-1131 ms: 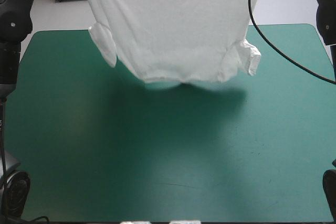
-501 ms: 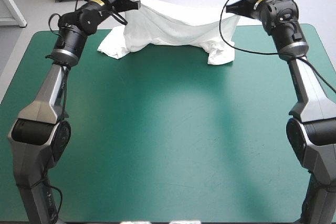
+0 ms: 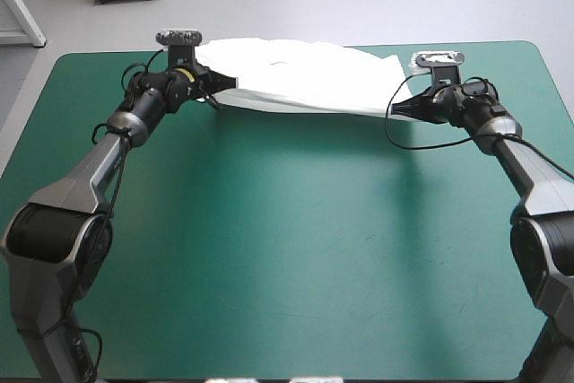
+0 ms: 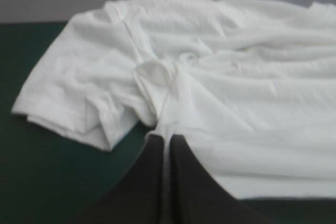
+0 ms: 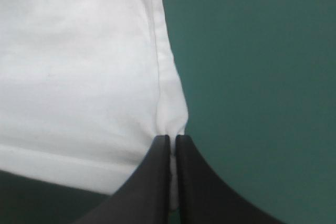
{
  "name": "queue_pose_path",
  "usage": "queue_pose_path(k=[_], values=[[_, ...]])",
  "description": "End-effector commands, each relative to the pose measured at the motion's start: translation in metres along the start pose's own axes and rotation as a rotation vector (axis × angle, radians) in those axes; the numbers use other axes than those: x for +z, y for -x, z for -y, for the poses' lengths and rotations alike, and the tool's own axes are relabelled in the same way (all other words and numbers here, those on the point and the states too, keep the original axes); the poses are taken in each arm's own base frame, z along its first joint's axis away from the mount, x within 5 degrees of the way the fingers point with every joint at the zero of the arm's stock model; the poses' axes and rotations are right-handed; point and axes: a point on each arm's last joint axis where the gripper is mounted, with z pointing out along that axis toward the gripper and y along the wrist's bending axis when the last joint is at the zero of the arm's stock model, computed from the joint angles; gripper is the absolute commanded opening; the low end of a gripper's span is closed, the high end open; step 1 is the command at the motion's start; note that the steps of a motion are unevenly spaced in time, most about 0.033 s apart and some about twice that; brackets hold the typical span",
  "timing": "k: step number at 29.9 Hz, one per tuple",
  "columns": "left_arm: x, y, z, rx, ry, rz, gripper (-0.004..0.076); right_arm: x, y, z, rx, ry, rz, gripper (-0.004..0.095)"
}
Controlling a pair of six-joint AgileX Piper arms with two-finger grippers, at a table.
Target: Fold the cloth
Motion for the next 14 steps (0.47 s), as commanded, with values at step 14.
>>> queue_pose_path(k=[14], values=[[-0.146,-0.124,-0.007,-0.059,-0.025,-0.06,-0.001,-0.097,-0.104,-0.02,0.013,0.084,-0.039,-0.0017]])
